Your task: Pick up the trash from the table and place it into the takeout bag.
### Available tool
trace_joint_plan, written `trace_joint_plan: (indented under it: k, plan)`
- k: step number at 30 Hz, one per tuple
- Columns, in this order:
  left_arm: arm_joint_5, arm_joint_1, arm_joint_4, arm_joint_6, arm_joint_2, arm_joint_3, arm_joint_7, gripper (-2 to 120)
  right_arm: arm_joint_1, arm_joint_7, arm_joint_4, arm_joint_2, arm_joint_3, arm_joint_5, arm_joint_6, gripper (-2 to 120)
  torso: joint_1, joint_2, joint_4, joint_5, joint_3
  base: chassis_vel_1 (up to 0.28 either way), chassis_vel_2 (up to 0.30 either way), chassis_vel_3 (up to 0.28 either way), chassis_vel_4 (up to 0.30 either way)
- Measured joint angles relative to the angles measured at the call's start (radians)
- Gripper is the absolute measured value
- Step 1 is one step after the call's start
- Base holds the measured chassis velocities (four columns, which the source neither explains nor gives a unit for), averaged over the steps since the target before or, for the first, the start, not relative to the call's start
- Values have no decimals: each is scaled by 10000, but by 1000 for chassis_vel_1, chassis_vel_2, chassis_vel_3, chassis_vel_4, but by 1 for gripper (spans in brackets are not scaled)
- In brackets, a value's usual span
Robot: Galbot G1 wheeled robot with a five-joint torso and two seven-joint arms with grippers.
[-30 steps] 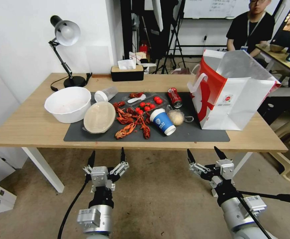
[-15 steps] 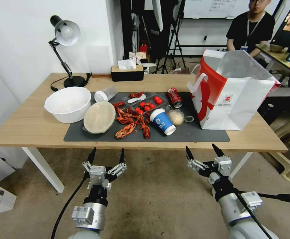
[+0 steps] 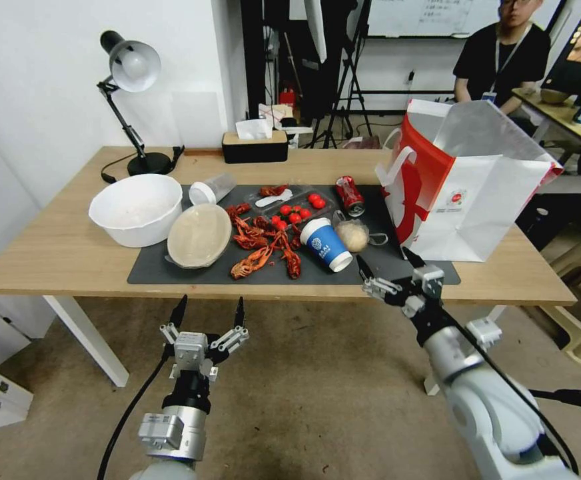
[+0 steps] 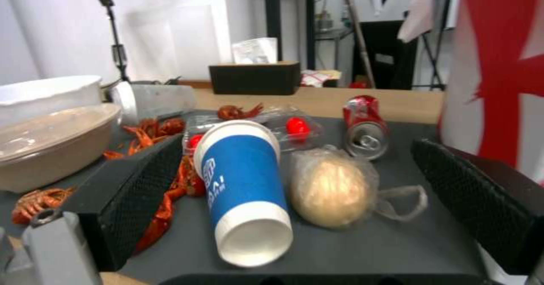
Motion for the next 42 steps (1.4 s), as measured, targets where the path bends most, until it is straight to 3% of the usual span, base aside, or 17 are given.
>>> trace_joint_plan:
  k: [3, 9, 35, 42]
  plan:
    - [-27, -65, 102, -5, 65, 31, -7, 100, 676, -134, -642, -437, -221, 441, -163, 100, 0, 0, -1, 1, 0, 0, 0, 0, 0]
    - [-130, -258, 324, 5, 239, 154, 5, 100, 961, -449, -1050, -547, -325, 512, -382, 100, 0, 1, -1, 0, 0, 0, 0, 0, 0]
    - [-459, -340, 312, -108, 492, -102, -39, 100, 2724, -369, -2427, -99, -1715, 431, -1765, 100, 0, 0, -1, 0, 0, 0, 0, 0, 0]
    - [-470, -349, 323, -180, 489, -127, -53, 100, 2780, -262, -2497, -12, -1759, 318, -2045, 90, 0, 0, -2, 0, -1, 0, 0, 0, 0]
